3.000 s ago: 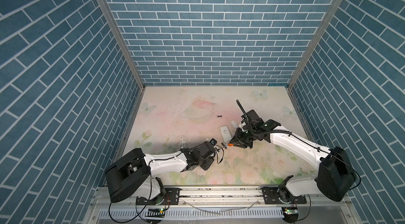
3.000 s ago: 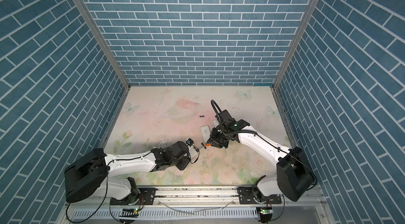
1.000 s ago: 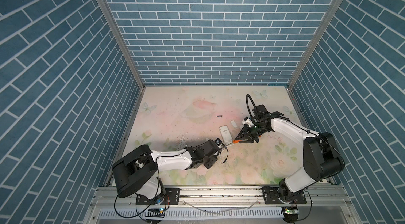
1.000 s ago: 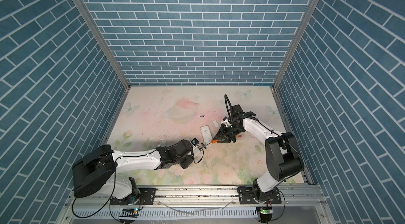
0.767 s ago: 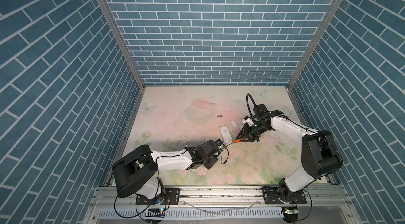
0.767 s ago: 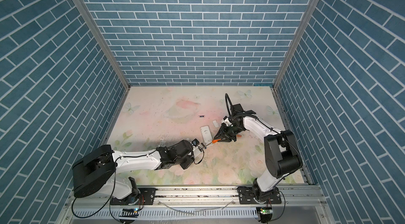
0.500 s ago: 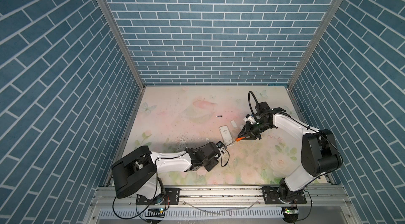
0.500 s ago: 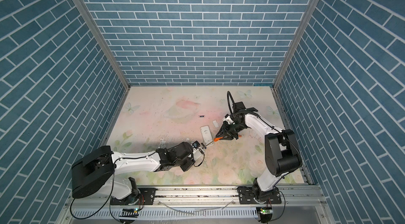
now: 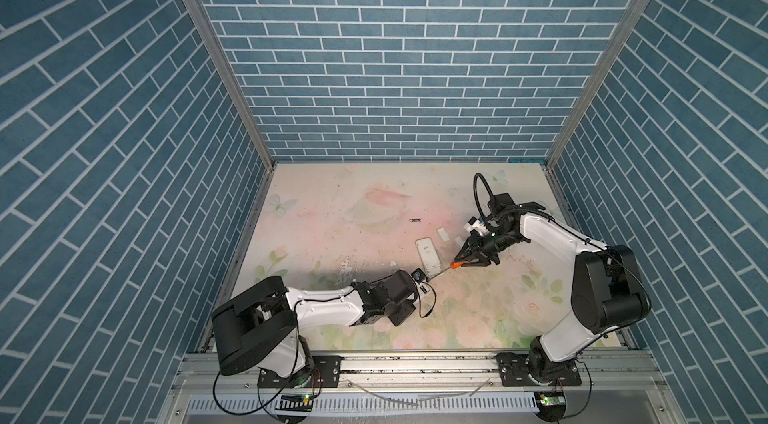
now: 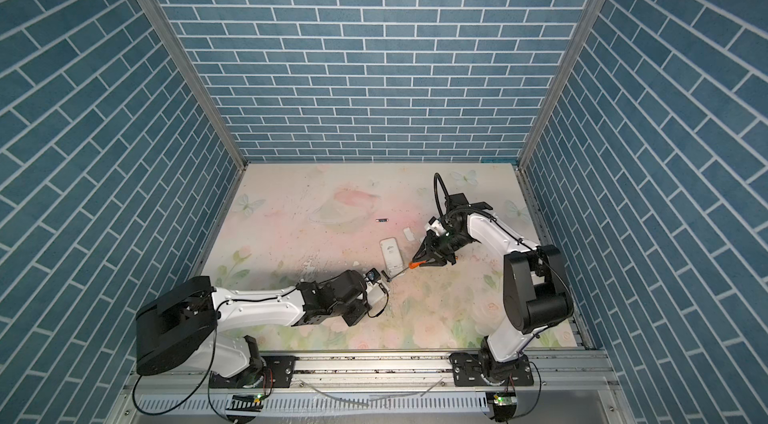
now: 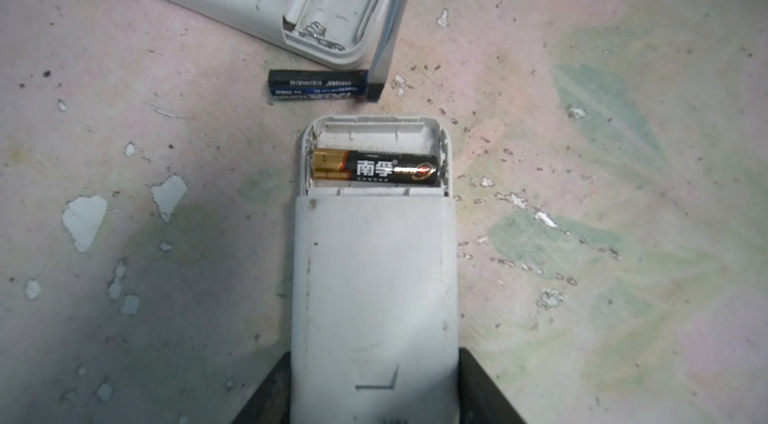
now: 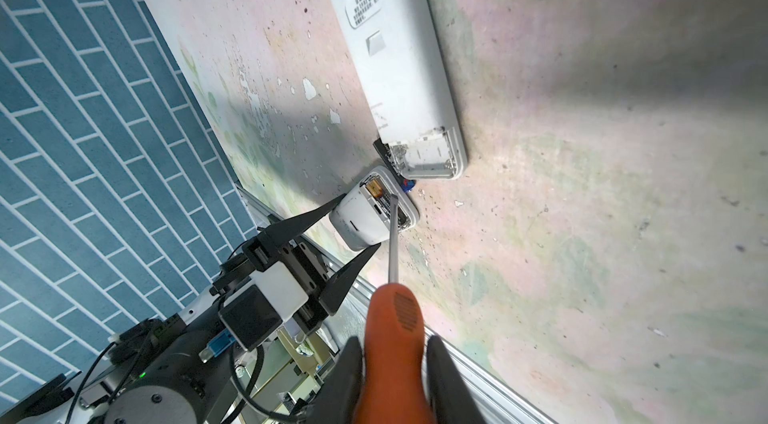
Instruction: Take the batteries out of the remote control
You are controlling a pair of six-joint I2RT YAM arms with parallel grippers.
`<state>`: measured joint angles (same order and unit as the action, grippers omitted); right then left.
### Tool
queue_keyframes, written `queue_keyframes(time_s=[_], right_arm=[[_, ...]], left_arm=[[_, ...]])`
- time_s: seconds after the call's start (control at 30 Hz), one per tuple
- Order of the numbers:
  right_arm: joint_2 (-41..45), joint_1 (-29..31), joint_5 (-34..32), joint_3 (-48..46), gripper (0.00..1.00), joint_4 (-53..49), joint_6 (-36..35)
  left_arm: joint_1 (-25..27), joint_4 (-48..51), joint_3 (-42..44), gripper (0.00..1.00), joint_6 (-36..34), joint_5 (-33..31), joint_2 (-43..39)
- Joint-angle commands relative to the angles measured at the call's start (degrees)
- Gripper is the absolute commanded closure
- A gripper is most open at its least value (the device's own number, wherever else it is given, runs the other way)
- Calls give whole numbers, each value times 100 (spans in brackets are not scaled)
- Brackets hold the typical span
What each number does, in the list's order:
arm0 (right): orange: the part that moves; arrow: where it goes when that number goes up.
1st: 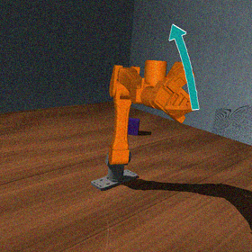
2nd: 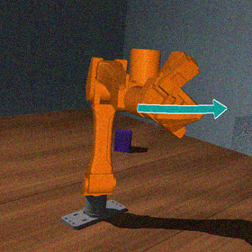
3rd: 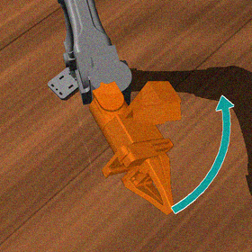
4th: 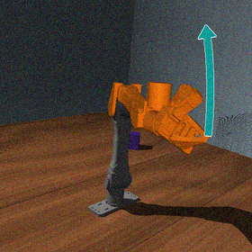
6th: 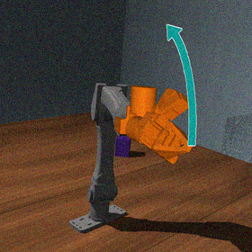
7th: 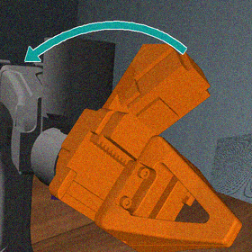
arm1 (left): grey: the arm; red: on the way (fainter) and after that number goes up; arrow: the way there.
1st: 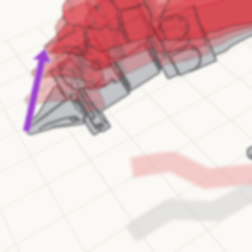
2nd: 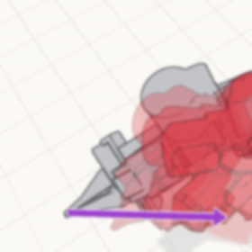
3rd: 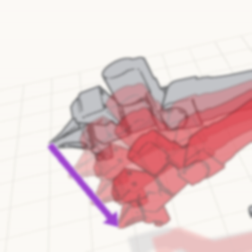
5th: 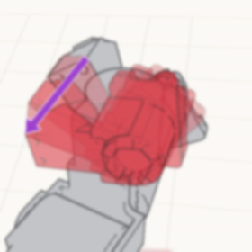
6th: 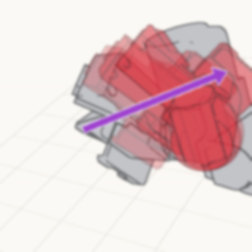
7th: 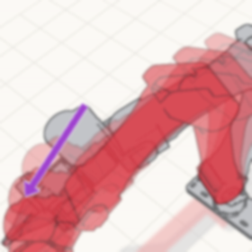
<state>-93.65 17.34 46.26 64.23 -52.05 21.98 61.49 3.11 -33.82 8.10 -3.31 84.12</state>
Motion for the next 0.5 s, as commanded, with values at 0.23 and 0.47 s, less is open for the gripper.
queue_keyframes(time_s=[0.23,0.47], right_arm=[[-93,124,251,150,100,-90,-448],[-272,182,272,176,100,-29,-514]], left_arm=[[66,286,123,43,-61,48,135],[81,276,135,43,-66,50,138]])
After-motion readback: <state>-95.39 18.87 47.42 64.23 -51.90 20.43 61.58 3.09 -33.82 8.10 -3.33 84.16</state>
